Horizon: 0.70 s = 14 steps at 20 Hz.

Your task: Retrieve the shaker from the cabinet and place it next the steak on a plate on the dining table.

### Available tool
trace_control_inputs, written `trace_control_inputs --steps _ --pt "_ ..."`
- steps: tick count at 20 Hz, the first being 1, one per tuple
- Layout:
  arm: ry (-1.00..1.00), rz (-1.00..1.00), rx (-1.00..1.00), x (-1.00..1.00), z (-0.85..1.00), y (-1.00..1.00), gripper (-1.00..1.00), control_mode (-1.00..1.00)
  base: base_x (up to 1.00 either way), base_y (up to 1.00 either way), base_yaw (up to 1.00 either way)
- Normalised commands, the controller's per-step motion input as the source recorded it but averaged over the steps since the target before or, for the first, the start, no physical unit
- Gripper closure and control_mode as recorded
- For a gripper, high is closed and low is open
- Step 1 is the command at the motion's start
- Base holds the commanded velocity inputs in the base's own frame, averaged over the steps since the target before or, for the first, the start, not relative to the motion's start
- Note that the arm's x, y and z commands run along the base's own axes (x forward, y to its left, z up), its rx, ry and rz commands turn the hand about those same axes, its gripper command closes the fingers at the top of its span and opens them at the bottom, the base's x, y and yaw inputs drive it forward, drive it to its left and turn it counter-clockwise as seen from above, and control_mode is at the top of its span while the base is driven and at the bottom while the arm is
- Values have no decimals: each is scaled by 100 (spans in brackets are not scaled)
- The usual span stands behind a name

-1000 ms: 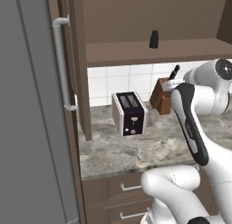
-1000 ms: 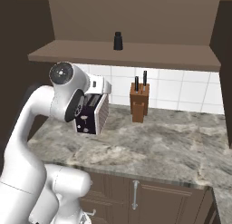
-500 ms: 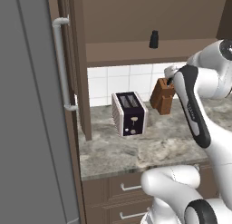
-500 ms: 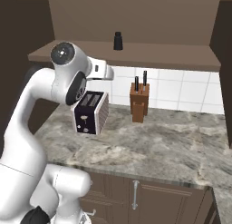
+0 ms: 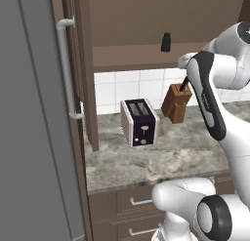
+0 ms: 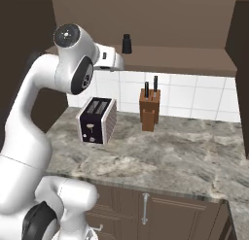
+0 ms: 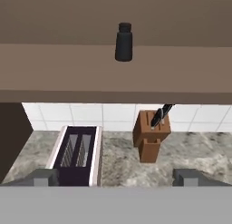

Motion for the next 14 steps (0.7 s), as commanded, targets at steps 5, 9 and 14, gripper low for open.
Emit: trace_control_inputs --steps 5,9,14 --pt "-8 0 0 17 20 0 -100 -100 0 0 0" --pt "-12 0 2 22 12 0 -100 -100 0 0 0" --pt "-4 0 1 34 9 -2 -100 -100 0 0 0"
